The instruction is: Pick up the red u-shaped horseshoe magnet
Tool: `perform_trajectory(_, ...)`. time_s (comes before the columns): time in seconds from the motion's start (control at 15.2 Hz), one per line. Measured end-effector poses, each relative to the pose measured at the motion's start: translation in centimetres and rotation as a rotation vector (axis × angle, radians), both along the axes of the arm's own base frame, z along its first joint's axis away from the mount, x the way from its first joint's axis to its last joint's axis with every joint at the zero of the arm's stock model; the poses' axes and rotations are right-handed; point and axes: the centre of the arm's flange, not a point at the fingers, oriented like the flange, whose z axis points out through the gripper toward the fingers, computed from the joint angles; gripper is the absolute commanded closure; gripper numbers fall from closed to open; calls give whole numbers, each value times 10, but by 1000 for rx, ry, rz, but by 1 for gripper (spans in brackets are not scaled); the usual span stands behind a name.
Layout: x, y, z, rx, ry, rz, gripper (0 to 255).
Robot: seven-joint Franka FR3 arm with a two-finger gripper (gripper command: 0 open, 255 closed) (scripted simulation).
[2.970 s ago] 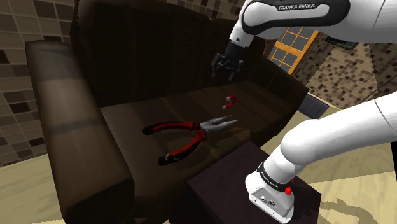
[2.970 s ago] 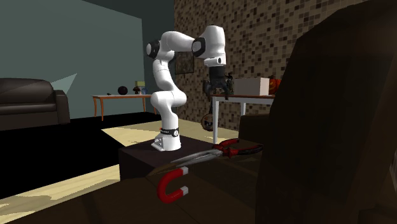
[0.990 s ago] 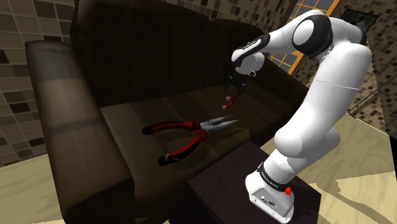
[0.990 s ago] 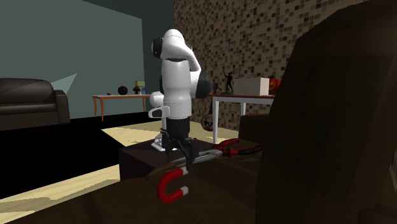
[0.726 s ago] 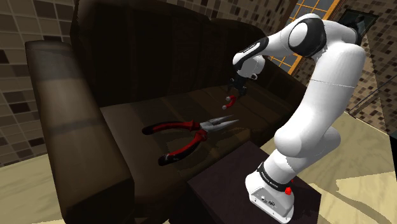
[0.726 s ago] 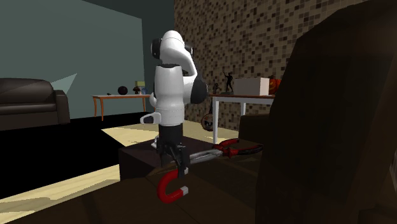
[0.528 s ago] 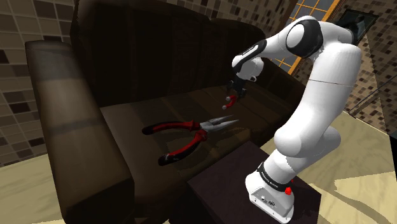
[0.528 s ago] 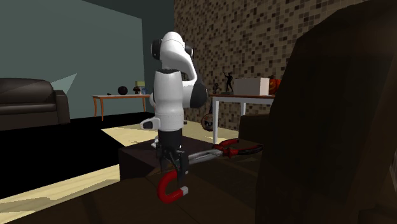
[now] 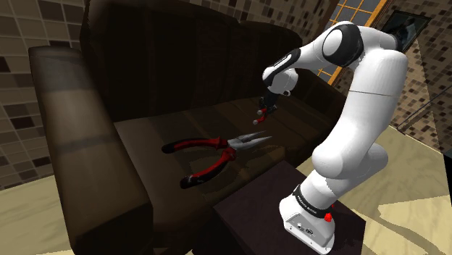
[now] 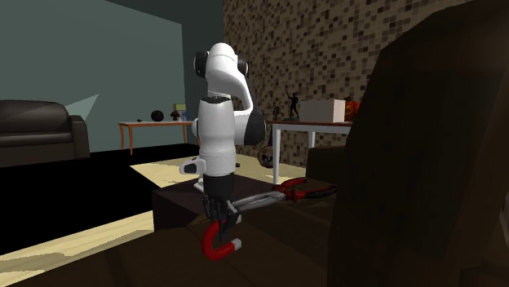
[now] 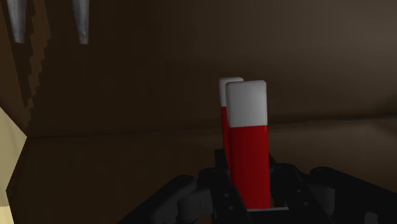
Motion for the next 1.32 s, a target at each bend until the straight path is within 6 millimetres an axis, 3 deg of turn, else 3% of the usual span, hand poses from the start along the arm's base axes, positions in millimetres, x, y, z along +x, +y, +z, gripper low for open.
perform_trajectory(0.46, 0, -1, 3, 0, 0, 0, 255)
perform_trajectory(1.32, 1, 0, 69, 0, 0, 0, 255)
